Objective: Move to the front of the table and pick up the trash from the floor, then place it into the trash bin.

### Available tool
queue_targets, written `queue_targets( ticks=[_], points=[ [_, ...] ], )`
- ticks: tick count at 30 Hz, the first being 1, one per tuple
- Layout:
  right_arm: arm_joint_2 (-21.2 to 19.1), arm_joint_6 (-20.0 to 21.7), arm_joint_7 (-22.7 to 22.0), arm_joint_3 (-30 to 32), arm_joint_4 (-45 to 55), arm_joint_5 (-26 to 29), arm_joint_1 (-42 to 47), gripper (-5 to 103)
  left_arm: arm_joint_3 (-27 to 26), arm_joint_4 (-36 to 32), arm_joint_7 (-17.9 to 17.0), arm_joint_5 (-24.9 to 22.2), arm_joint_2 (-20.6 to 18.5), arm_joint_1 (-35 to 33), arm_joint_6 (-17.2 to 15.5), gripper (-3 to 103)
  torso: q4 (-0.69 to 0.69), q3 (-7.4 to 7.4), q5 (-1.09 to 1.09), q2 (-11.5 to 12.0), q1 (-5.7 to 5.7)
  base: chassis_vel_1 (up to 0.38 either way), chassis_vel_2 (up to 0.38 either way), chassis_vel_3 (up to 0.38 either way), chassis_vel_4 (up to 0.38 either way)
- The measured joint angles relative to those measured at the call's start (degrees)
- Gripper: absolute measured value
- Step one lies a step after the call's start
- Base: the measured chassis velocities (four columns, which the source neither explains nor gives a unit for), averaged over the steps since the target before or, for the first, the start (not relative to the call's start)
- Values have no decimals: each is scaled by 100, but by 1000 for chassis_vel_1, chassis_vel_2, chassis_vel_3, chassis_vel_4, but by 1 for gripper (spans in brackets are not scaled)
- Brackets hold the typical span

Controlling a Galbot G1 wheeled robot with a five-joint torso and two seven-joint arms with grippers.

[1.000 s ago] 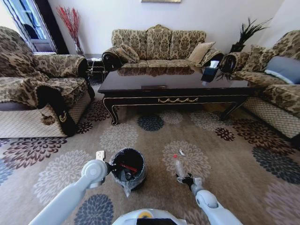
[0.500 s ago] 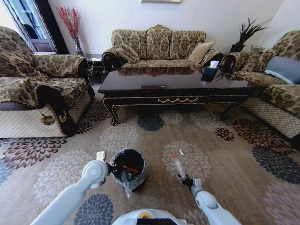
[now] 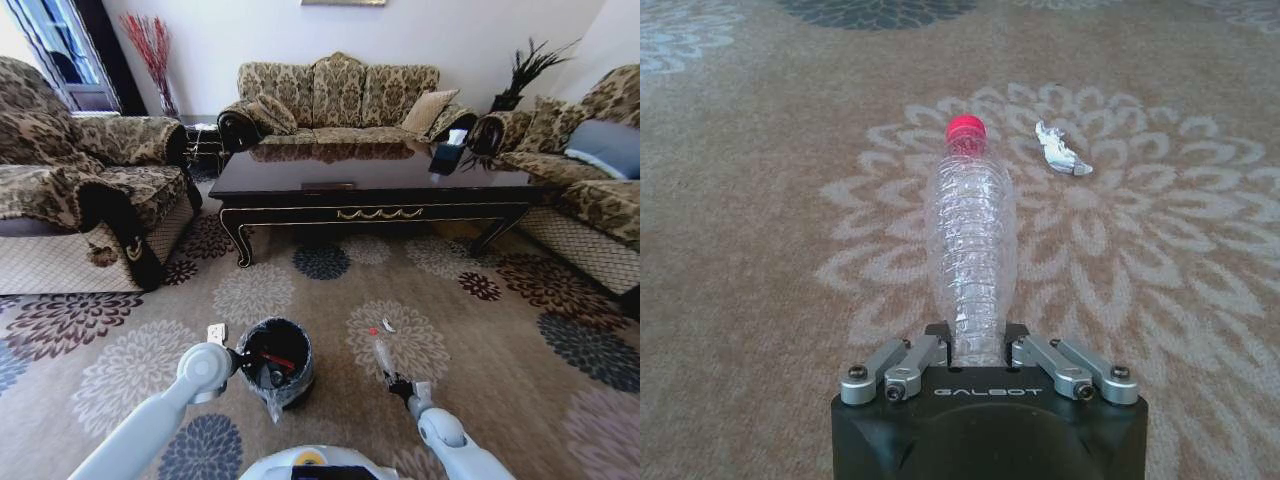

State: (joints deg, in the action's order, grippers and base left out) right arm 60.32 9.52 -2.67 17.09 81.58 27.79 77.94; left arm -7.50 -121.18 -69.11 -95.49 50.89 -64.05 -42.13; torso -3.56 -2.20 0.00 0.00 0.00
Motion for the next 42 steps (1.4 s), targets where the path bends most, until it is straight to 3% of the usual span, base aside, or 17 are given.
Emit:
queue_targets(
  ticks=[9,17,26,37,42],
  points=[
    [-225,-60,2,284,467,59,214,22,-10,-15,15,58,33,-29,0,0,0,0,-1,0,0,0,0,0,0],
    [-521,-219,36,696,1789,149,663,23,179,-26,18,122,160,90,0,0,-1,0,0,0,0,0,0,0,0],
    [-618,-81,-94,659,3016,321,817,22,279,50,-15,154,289,282,0,0,1,0,-1,0,0,0,0,0,0],
    [-778,-47,26,748,4700,262,1327,22,891,25,-228,-49,319,981,0,0,-1,0,0,0,0,0,0,0,0],
    [-784,-37,177,768,5014,86,1408,22,1213,84,-325,-122,418,1311,0,0,1,0,-1,0,0,0,0,0,0]
  ],
)
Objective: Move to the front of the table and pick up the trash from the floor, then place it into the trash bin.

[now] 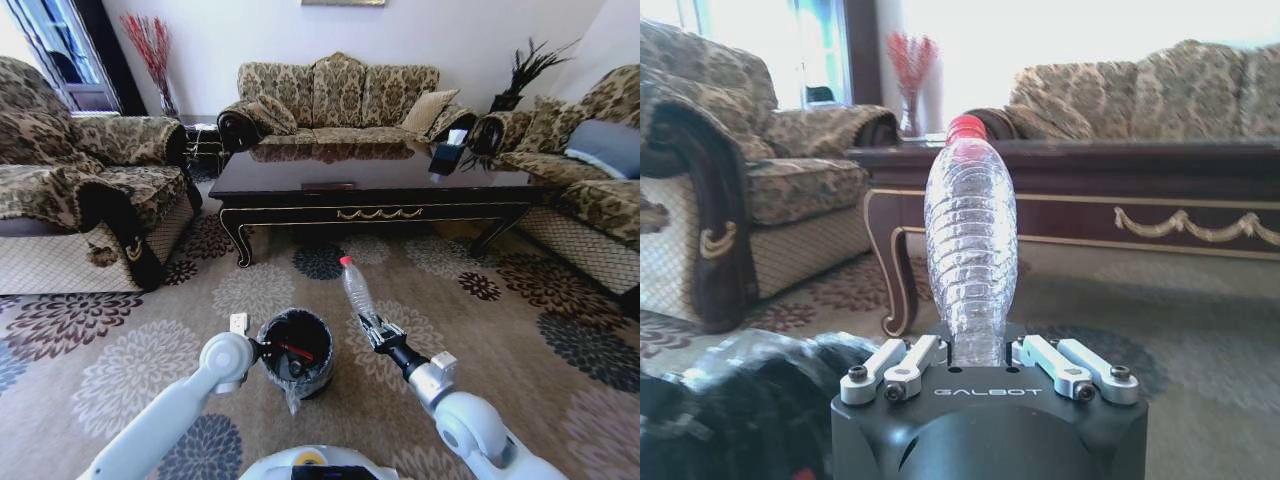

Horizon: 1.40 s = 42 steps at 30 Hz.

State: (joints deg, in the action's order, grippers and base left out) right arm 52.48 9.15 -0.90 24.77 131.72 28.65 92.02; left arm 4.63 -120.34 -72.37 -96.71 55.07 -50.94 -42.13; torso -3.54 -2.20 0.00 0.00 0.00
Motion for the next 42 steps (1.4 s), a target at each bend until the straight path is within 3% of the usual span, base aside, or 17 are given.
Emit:
queue_targets(
  ticks=[15,33,40,42],
  points=[
    [-1,-49,239,-67,204,-311,377,22,1307,547,-110,-195,405,1291,0,0,-1,0,0,0,0,0,0,0,0],
    [77,-122,400,-156,129,-632,535,21,1680,892,-140,-166,751,1561,0,0,-1,0,0,0,0,0,0,0,0],
    [132,-160,435,-174,110,-763,613,53,1628,912,-141,-109,744,1527,0,0,-1,0,1,0,0,0,0,0,0],
    [135,-161,435,-177,110,-766,618,53,1623,905,-141,-109,733,1525,0,0,-1,0,0,0,0,0,0,0,0]
  ],
)
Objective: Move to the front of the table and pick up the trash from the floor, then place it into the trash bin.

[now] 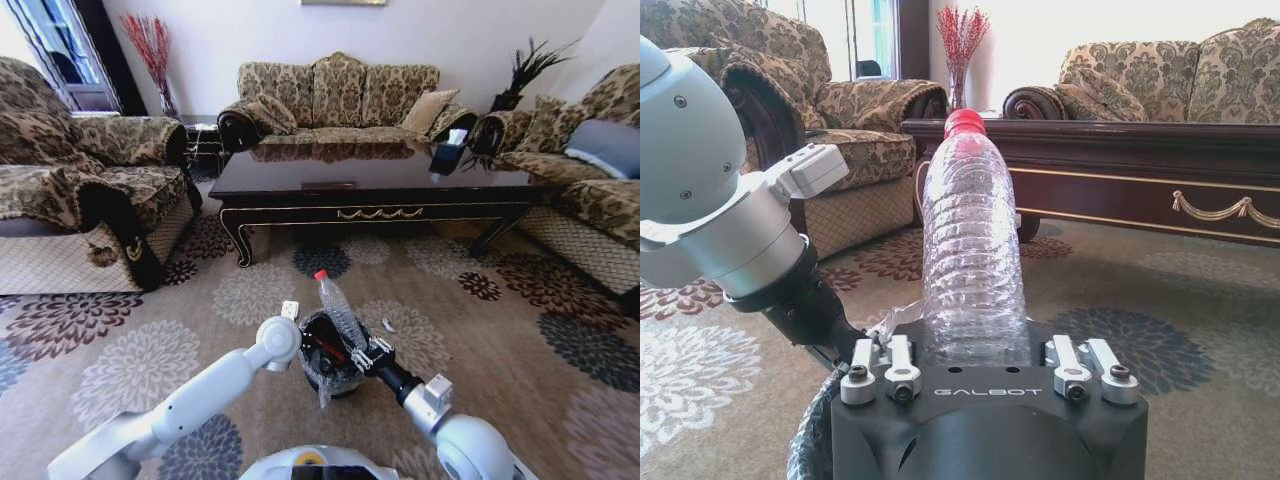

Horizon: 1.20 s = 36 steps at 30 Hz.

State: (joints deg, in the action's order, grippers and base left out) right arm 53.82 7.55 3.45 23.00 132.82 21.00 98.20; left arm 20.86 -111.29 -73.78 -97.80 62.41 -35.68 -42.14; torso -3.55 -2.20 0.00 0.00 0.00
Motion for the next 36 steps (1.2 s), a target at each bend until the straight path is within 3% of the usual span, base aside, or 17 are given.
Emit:
queue_targets(
  ticks=[1,3,5,6,9,12,27,36],
  points=[
    [1,0,0,-1,1,0,2,53,-5,-4,0,0,-6,-3,0,0,0,0,0,0,0,0,0,0,0],
    [5,-1,3,-2,15,0,3,70,-13,-9,0,0,-10,-9,0,0,0,0,0,0,0,0,0,0,0],
    [9,-1,3,-1,17,-3,7,70,-13,-11,0,2,-9,-10,0,0,0,0,0,0,0,0,0,0,0],
    [18,-1,3,2,18,-16,25,80,-13,-12,0,3,-4,-9,0,0,0,0,0,0,0,0,0,0,0],
    [43,-23,1,8,24,-44,86,85,-13,-13,0,4,12,6,0,0,0,0,0,0,0,0,0,0,0],
    [83,-195,-15,-9,24,12,139,99,-8,-13,0,5,13,28,0,0,0,0,0,0,0,0,0,0,0],
    [92,-391,107,-9,4,135,83,100,-197,-84,10,20,-112,-190,0,0,0,0,0,0,0,0,0,0,0],
    [107,-430,-68,-30,-37,192,-15,100,-757,-100,108,26,-332,-488,0,0,0,1,0,0,0,-57,56,52,-61]
  ],
)
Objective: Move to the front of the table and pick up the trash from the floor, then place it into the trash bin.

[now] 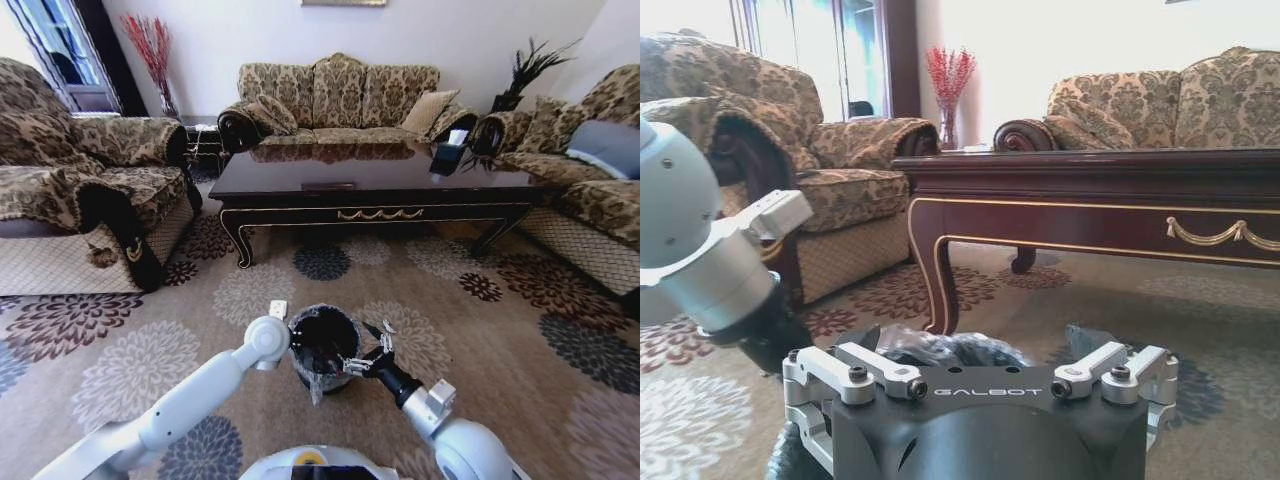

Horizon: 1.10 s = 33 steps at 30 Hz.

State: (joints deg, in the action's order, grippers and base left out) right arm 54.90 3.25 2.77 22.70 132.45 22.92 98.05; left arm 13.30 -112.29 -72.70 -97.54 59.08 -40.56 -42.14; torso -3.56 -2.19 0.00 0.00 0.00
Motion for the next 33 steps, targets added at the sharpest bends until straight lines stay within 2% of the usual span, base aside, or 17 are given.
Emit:
queue_targets(
  ticks=[3,9,13,17,19,21,23,24,26,33],
  points=[
    [3,-39,-58,-14,-31,30,-36,100,-210,0,37,9,-40,-98,0,0,1,-1,1,0,0,-130,138,143,-155],
    [-5,-5,-402,-9,-304,482,-416,100,-1102,45,133,15,-199,-503,2,0,1,-2,1,0,-1,-66,81,74,-84],
    [11,51,-637,57,-874,778,-841,100,-1367,15,200,14,-323,-790,3,0,1,0,0,0,0,0,0,0,0],
    [34,207,-924,35,-2074,1354,-1563,100,-1719,-73,271,17,-476,-1137,0,0,0,-1,0,0,0,0,0,0,0],
    [53,218,-935,7,-2358,1406,-1729,100,-1766,-97,282,18,-516,-1179,1,0,0,-1,0,0,0,0,0,0,0],
    [104,151,-895,-73,-3113,1251,-2126,100,-1849,-147,295,21,-576,-1250,1,0,1,-1,0,0,0,0,0,0,0],
    [164,-140,-654,-143,-4070,656,-2530,100,-1917,-220,324,17,-619,-1307,1,0,2,-1,0,0,0,0,0,0,0],
    [164,-140,-654,-143,-4070,656,-2530,100,-1917,-220,324,17,-619,-1307,1,0,2,-1,0,0,0,0,0,0,0],
    [224,-271,-485,-235,-4795,419,-2827,100,-1966,-305,336,18,-677,-1353,1,0,-2,-1,-1,0,-1,0,0,0,0],
    [460,-453,-89,-508,-6409,448,-3667,100,-2003,-550,316,-53,-922,-1446,1,0,2,-1,-1,0,0,0,0,0,0]
  ],
)
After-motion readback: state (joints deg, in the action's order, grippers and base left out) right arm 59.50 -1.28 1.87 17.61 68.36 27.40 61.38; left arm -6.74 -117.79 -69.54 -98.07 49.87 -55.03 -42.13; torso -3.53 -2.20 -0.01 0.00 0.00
